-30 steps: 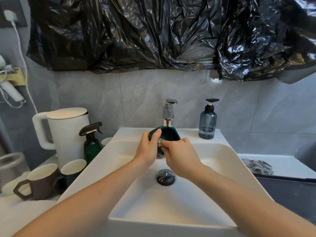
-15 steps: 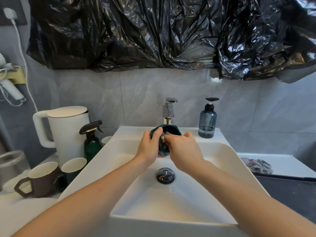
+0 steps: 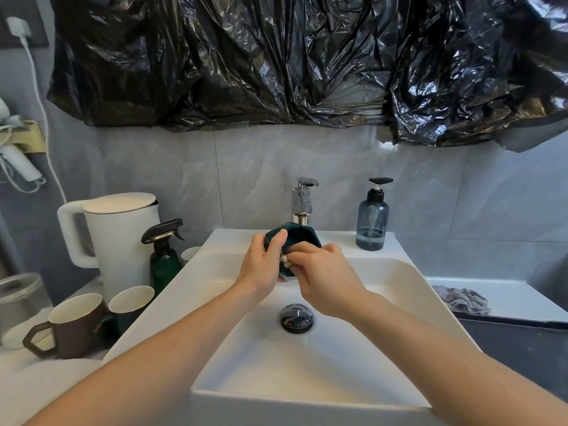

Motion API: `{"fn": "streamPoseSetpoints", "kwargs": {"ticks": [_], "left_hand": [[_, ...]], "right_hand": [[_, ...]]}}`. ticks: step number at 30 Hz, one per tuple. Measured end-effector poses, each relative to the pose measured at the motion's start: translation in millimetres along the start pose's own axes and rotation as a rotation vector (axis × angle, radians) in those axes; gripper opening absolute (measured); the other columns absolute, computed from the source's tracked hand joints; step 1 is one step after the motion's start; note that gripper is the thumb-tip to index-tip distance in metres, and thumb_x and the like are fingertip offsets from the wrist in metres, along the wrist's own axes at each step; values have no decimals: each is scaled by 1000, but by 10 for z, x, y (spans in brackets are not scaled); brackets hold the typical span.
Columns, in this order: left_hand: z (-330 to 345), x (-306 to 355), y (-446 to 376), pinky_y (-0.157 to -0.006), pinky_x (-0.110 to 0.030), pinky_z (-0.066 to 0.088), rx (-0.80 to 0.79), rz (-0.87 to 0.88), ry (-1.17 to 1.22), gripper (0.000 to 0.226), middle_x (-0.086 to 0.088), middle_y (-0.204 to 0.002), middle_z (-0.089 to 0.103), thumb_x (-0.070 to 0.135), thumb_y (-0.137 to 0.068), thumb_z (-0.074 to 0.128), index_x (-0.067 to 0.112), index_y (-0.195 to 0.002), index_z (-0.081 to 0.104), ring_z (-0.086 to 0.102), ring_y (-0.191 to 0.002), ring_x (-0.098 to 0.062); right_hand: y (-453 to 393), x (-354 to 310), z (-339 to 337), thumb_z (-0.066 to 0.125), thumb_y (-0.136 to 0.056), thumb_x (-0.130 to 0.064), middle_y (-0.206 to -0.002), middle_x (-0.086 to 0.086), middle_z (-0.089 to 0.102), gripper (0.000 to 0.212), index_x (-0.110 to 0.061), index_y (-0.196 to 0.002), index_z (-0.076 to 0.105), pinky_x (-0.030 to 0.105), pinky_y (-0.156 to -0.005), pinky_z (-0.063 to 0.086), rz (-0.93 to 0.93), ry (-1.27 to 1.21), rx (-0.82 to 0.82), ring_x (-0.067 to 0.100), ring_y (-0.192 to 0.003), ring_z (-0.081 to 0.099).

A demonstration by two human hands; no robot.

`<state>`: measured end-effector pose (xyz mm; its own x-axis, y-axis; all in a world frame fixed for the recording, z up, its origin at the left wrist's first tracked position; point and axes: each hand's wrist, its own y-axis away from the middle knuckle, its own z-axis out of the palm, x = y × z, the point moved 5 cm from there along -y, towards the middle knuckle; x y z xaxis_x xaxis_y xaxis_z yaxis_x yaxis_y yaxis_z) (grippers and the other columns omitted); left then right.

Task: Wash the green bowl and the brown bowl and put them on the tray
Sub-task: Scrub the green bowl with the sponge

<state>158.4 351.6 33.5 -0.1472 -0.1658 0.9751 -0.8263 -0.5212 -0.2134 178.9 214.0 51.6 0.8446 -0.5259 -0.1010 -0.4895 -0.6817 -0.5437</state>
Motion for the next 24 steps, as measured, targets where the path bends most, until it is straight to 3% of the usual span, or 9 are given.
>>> {"fn": "streamPoseSetpoints", "kwargs": {"ticks": [2,6,9,12,14,17,20,24], "left_hand": [[-1,-4,-12,-71,-44,65,-5,17,-17,39,-15,-114,69,49,-105,56,12,-116,57,72,-100,-29],[49,-3,29,-71,-49,67,-39,17,-10,32,-13,-113,69,47,-105,57,16,-109,57,73,-102,-29],[86,2,47,-71,-48,67,-57,20,-21,32,-12,-113,69,46,-106,56,15,-111,56,73,-102,-26],[86,9,46,-72,-51,66,-53,5,4,32,-11,-112,70,46,-105,57,15,-112,57,74,-101,-26],[95,3,62,-77,-56,66,-67,-2,4,38,-10,-111,70,51,-102,59,15,-113,58,74,-101,-26],[79,-21,62,-86,-60,63,-60,-18,5,64,-6,-111,73,73,-81,61,18,-113,61,75,-102,-25],[23,-23,14,-90,-55,63,-8,-36,42,62,-5,-112,75,72,-82,61,18,-114,63,74,-104,-23],[9,2,17,-75,-51,67,-2,-33,34,51,-10,-112,71,62,-92,61,15,-111,59,73,-101,-26]], "right_hand": [[1,57,-6,50,-105,-27,-131,-15,58,28,-33,-121,72,31,-85,34,56,54,18,25,-93,58],[18,121,-107,56,-100,-25,-123,-8,60,24,-30,-113,75,29,-76,29,141,134,125,26,-72,46],[-7,118,-146,59,-99,-23,-122,-5,64,23,-27,-116,74,29,-75,30,181,133,148,24,-73,46],[-55,103,-183,55,-101,-20,-117,-5,70,27,-28,-116,75,31,-73,34,199,72,206,27,-82,60],[-70,59,-180,54,-101,-17,-107,-7,74,27,-29,-110,76,33,-72,39,162,25,225,24,-85,65],[-55,-39,-143,58,-98,-12,-93,-5,77,22,-25,-98,76,30,-68,33,43,-27,203,24,-76,65],[-37,-6,-142,56,-101,-19,-90,-3,77,23,-28,-99,76,30,-68,30,43,0,159,27,-68,55],[-31,48,-131,49,-103,-24,-89,0,76,25,-26,-102,74,33,-70,25,130,131,95,25,-66,41]]}}
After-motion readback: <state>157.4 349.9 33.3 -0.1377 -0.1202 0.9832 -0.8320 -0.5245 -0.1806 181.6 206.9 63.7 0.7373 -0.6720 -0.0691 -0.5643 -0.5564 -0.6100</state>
